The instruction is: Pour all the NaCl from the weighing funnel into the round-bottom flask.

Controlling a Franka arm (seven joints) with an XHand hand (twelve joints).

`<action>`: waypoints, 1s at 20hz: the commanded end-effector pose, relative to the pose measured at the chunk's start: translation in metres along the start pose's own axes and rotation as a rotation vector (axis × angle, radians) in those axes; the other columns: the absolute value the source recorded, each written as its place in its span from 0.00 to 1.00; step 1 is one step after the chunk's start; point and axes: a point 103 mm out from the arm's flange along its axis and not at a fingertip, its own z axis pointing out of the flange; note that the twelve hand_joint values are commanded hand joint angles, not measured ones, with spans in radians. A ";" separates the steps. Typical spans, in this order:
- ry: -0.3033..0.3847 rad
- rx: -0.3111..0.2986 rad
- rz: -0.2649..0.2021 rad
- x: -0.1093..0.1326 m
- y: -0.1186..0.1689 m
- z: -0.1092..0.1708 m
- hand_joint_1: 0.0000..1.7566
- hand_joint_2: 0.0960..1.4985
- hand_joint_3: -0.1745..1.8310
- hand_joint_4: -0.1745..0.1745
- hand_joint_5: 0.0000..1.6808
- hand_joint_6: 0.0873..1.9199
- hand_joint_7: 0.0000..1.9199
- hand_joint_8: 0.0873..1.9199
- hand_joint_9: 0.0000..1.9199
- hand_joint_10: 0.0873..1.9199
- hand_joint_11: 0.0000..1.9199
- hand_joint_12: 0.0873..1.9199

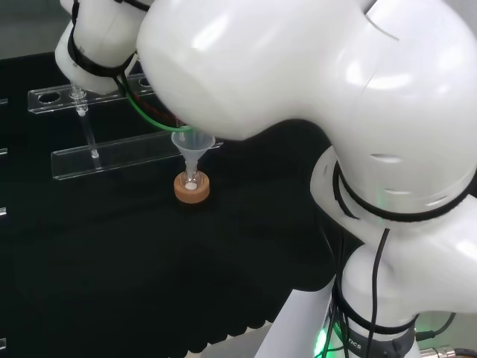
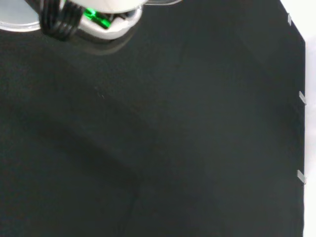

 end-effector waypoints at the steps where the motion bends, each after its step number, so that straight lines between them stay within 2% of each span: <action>1: -0.036 -0.003 0.000 0.000 -0.001 -0.004 0.65 0.45 0.31 1.00 0.83 0.16 0.32 0.34 0.61 0.03 0.53 0.45; 6: -0.083 0.002 0.001 0.001 -0.001 -0.009 0.65 0.45 0.31 1.00 0.83 0.15 0.32 0.34 0.61 0.03 0.53 0.45; 8: -0.079 -0.011 -0.011 -0.001 -0.001 -0.009 0.65 0.45 0.31 1.00 0.83 0.15 0.32 0.34 0.61 0.03 0.53 0.45; 13: -0.088 0.010 0.005 0.000 -0.002 -0.011 0.65 0.45 0.31 1.00 0.83 0.15 0.32 0.34 0.61 0.03 0.53 0.45; 20: -0.031 -0.002 -0.002 -0.006 -0.002 -0.003 0.65 0.45 0.31 1.00 0.83 0.15 0.32 0.34 0.61 0.03 0.53 0.45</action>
